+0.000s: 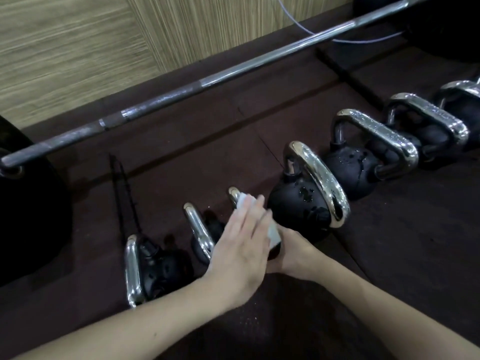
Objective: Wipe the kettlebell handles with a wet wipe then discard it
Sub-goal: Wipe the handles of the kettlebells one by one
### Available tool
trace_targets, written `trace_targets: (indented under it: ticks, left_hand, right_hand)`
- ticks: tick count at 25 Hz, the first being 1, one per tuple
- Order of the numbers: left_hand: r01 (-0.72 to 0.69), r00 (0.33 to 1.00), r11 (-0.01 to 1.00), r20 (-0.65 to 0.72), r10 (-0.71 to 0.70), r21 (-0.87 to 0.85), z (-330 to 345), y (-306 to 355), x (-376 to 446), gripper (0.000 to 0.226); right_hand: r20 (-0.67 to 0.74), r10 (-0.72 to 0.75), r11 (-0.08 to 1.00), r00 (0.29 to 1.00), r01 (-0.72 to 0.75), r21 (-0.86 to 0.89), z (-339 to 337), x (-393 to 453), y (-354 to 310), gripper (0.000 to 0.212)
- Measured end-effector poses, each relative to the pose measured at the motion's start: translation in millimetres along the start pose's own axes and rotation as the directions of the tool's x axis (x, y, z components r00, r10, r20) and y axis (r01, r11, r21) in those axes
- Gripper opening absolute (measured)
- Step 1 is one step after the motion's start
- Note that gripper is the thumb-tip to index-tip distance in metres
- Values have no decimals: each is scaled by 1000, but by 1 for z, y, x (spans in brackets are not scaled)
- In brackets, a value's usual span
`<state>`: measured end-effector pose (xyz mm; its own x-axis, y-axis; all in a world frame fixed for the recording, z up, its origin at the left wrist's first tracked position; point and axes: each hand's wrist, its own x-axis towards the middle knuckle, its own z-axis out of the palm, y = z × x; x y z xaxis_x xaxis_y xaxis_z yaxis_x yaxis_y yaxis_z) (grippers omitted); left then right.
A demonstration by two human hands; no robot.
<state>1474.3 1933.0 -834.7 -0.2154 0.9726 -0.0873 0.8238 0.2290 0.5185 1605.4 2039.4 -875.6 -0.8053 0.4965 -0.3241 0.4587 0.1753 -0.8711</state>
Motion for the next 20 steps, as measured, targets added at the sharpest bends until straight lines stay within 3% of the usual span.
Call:
trace_targets:
  ticks: [1, 3, 4, 6, 8, 10, 11, 13, 15, 17, 20]
  left_hand:
    - [36, 991, 999, -130, -36, -6, -3, -7, 5, 58]
    - [262, 944, 912, -112, -310, -314, -25, 0, 36, 51]
    - [371, 886, 753, -35, -462, -544, -36, 1, 51, 48]
    - [448, 813, 630, -4, -582, -635, -51, -11, 65, 47]
    - [546, 767, 574, 88, -636, -611, -55, -15, 69, 51]
    - [532, 774, 615, 39, -632, -581, -47, 4, 58, 51]
    - [454, 813, 666, -31, -581, -592, -37, 16, 46, 54]
    - [259, 895, 831, -200, -398, -492, -14, 30, 9, 61]
    - [135, 947, 944, -243, -213, -302, 7, 33, -19, 66]
    - [67, 967, 979, -231, -111, -191, 22, 29, -35, 71]
    - [109, 937, 948, -287, -198, -298, 17, 28, -22, 61]
  right_hand:
    - [11, 18, 1000, 1000, -17, -8, -1, -1, -3, 109]
    - [37, 13, 999, 999, -12, -40, 2, 1, -1, 128]
    - [48, 22, 999, 999, -19, -51, 1, 2, -1, 138]
    - [72, 53, 998, 996, -50, -38, 0, 2, -3, 145]
    - [85, 49, 999, 995, -47, -26, 0, 2, -3, 148]
    - [61, 25, 999, 998, -24, -21, 1, 3, 0, 151]
    - [54, 18, 1000, 998, -16, -24, 0, 2, 0, 152]
    - [49, -11, 999, 999, 13, -39, 2, 4, 3, 147]
    - [38, -2, 1000, 999, 3, -31, 1, 5, 6, 131]
    - [38, -19, 1000, 999, 20, -8, -1, 3, 3, 125]
    - [47, -40, 999, 998, 40, 0, -1, 2, 4, 118]
